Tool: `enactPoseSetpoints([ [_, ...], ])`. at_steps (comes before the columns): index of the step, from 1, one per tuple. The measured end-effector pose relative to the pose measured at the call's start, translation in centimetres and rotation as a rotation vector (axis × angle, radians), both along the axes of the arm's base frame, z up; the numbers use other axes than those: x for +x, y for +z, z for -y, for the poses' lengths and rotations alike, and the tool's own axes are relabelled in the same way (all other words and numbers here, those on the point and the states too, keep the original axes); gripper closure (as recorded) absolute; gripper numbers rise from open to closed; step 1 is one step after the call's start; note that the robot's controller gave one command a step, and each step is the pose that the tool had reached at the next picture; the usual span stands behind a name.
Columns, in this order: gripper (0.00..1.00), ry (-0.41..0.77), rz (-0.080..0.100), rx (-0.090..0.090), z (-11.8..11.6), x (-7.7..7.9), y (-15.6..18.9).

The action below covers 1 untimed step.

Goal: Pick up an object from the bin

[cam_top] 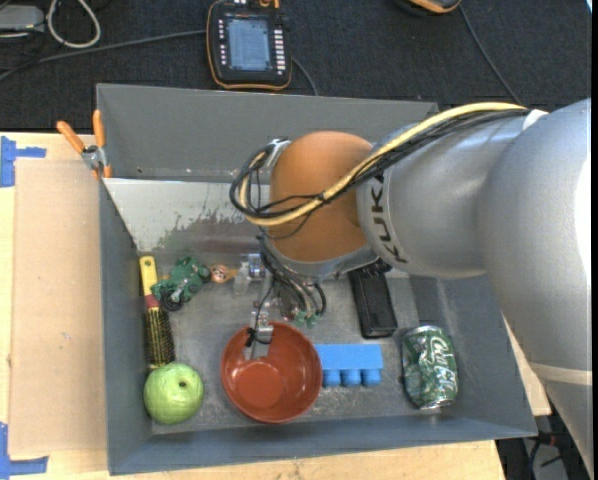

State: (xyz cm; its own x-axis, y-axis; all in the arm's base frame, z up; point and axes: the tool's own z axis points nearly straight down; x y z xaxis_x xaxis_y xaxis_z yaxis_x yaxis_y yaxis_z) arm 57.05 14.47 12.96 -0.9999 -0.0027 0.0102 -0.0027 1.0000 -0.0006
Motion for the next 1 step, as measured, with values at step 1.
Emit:
enactPoseSetpoints([
  [1, 0.0, -0.005, 0.007, 0.001, 0.1, 0.18, 0.48],
])
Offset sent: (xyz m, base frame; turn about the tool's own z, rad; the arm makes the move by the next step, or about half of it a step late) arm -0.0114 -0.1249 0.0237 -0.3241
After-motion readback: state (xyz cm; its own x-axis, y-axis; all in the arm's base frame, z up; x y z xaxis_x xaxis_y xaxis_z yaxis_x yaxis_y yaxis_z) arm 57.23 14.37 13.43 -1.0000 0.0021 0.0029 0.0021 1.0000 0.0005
